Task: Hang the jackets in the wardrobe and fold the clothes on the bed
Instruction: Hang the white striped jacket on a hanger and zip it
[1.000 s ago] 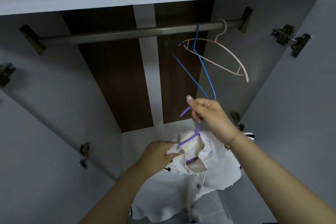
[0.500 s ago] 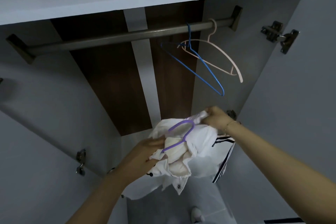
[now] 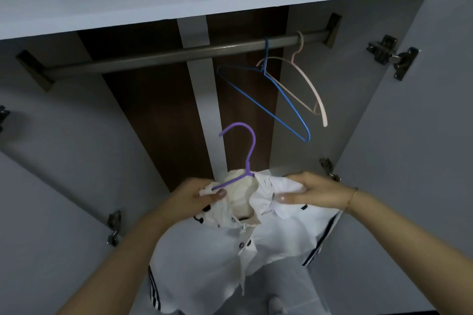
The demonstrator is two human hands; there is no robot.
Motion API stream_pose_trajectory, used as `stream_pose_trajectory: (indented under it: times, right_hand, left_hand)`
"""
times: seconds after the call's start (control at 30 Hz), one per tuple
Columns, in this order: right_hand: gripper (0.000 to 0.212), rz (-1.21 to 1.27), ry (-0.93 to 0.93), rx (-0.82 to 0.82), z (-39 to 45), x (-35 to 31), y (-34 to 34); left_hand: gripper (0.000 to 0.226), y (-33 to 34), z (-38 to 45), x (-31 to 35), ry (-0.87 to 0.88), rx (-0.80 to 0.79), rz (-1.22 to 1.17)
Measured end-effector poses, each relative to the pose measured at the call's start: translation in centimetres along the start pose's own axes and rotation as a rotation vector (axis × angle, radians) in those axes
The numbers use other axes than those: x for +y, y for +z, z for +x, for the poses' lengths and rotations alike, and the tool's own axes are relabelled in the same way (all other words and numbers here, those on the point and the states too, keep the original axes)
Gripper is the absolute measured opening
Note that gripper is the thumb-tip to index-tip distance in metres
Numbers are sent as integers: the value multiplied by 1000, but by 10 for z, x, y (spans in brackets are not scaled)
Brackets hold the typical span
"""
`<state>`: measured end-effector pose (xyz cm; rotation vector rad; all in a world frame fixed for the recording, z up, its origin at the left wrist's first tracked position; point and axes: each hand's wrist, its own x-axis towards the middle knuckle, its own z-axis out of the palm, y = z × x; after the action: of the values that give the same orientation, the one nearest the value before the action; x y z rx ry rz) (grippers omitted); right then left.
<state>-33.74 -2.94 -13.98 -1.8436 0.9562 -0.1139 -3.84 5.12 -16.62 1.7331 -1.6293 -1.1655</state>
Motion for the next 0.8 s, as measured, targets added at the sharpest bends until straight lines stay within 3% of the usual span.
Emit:
stream_pose_trajectory:
  times: [0.03, 0.17, 0.2, 0.27, 0.33, 0.53, 0.67, 0.8]
  right_hand:
    - [35, -57, -61, 76, -2, 0, 2]
    - [52, -231, -167, 430, -14, 14, -7]
    - [48, -269, -141, 492, -19, 19, -10]
    - [45, -349, -52, 585, -33, 29, -15]
    - [43, -393, 63, 625, -49, 37, -19]
    - [45, -431, 342, 735, -98, 62, -18]
    - [43, -349, 482, 780, -109, 75, -16]
    - [37, -325, 539, 783, -98, 80, -25]
  left_hand:
    - [43, -3, 7, 6, 9, -21, -5]
    - [20, 1, 42, 38, 77, -35, -4]
    - [13, 5, 52, 45, 97, -15, 15]
    - [21, 17, 74, 58, 135, 29, 41]
    - [32, 30, 91, 74, 167, 55, 10]
    - [28, 64, 137, 123, 134, 131, -181]
    - [52, 87, 178, 163, 110, 309, -359]
    - [97, 105, 229, 186, -180, 427, -565]
